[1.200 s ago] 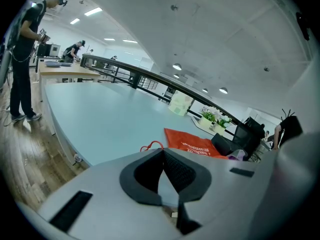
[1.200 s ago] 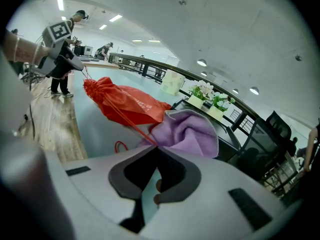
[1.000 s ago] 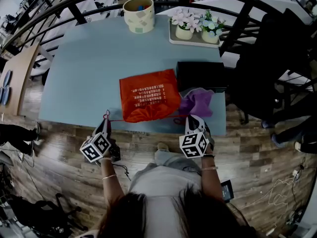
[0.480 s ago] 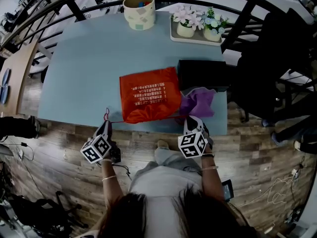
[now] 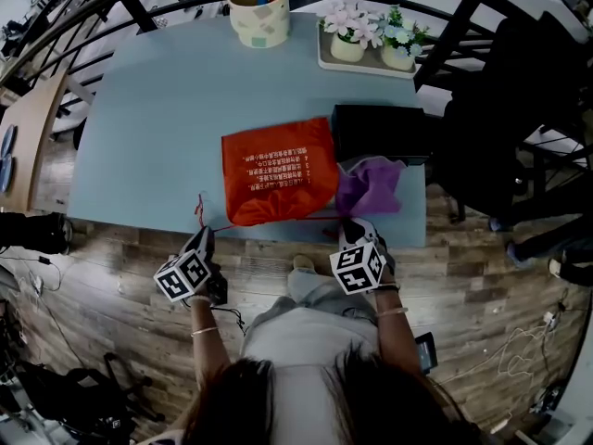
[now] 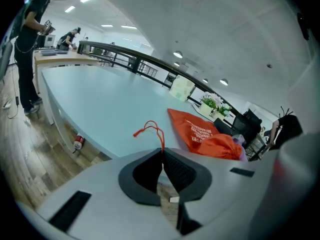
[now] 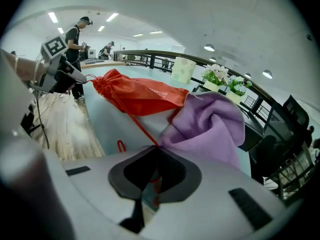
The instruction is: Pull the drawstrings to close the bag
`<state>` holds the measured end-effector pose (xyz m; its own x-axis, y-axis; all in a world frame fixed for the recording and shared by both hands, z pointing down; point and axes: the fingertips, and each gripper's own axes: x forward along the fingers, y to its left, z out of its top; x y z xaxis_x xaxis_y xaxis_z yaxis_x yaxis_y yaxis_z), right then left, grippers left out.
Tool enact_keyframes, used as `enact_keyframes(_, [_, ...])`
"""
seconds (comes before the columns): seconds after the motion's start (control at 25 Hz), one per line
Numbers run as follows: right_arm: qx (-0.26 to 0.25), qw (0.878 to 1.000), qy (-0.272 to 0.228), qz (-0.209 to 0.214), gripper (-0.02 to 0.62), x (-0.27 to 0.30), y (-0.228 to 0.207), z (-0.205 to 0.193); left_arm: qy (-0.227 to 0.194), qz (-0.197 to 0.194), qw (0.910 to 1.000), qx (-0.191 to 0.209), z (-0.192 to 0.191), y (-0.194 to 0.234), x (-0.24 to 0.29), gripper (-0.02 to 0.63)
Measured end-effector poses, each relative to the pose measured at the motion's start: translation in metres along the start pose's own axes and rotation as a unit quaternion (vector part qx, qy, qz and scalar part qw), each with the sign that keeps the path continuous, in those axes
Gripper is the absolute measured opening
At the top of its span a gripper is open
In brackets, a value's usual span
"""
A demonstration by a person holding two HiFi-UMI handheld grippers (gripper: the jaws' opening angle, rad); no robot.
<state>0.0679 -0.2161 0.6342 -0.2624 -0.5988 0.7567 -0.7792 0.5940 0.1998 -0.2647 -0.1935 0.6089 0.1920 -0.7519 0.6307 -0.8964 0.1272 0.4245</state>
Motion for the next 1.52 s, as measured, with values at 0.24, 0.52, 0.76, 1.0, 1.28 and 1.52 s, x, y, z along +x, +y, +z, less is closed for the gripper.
enact_keyframes(0.24, [-0.017, 1.000, 0.003, 0.020, 0.028, 0.000, 0.013, -0.003, 0.019, -0.005, 0.9998, -0.003, -0.015, -0.002, 0.001, 0.020])
enact_keyframes(0.52, [-0.021, 0.999, 0.007, 0.029, 0.029, -0.002, 0.020, -0.007, 0.046, -0.030, 0.9984, -0.011, -0.035, -0.011, 0.002, 0.020])
enact_keyframes(0.76, [-0.021, 0.999, 0.006, 0.050, 0.029, -0.005, 0.033, -0.006, 0.073, -0.046, 0.9962, -0.005, -0.055, -0.019, 0.000, 0.020])
enact_keyframes(1.0, [-0.013, 0.998, 0.003, 0.057, 0.029, -0.007, 0.037, -0.008, 0.094, -0.067, 0.9931, 0.017, -0.069, -0.032, 0.004, 0.020])
enact_keyframes(1.28, [-0.003, 0.998, 0.000, 0.062, 0.029, -0.010, 0.042, -0.007, 0.102, -0.083, 0.9907, 0.036, -0.077, -0.041, 0.005, 0.075])
enact_keyframes(1.52, [0.018, 0.997, -0.006, 0.071, 0.031, -0.013, 0.044, -0.006, 0.106, -0.085, 0.9887, 0.063, -0.078, -0.045, 0.002, 0.098])
